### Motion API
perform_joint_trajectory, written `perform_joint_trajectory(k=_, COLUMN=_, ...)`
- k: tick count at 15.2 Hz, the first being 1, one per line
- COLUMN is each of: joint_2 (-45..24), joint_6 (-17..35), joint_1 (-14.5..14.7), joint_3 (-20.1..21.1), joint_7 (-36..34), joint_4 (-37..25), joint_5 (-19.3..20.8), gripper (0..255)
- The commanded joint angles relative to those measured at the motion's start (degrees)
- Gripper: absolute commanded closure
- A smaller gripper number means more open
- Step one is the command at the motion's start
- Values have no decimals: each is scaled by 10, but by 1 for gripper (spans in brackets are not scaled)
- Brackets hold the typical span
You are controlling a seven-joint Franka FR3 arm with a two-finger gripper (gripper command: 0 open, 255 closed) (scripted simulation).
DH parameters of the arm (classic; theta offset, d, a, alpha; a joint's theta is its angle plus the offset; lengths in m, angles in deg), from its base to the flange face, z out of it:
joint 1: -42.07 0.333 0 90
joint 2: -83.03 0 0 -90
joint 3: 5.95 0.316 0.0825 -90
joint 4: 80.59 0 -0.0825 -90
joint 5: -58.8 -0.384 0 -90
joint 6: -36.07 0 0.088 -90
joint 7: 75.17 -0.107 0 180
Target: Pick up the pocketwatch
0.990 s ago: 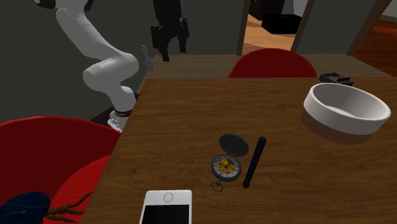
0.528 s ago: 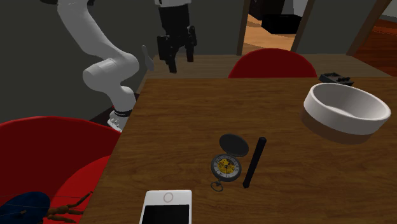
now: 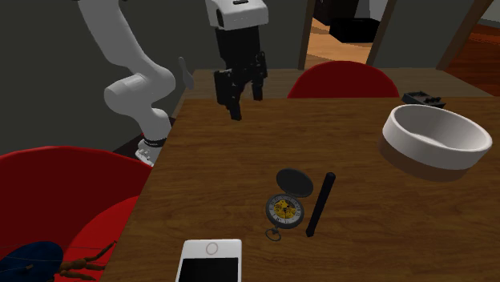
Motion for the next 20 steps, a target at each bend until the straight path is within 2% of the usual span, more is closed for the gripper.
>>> perform_joint_trajectory(k=1, joint_2=-37, joint_6=9, joint_1=-2, joint_3=-11, joint_7=16, joint_4=-32, joint_5=-4, gripper=0)
perform_joint_trajectory(k=7, joint_2=-159, joint_6=27, joint_1=-13, joint_3=-41, joint_7=71, joint_4=-144, joint_5=-31, gripper=0)
perform_joint_trajectory(k=13, joint_2=-280, joint_6=18, joint_1=-33, joint_3=-58, joint_7=117, joint_4=-279, joint_5=-69, gripper=0)
perform_joint_trajectory(k=20, joint_2=-279, joint_6=72, joint_1=-32, joint_3=-57, joint_7=122, joint_4=-224, joint_5=-70, gripper=0)
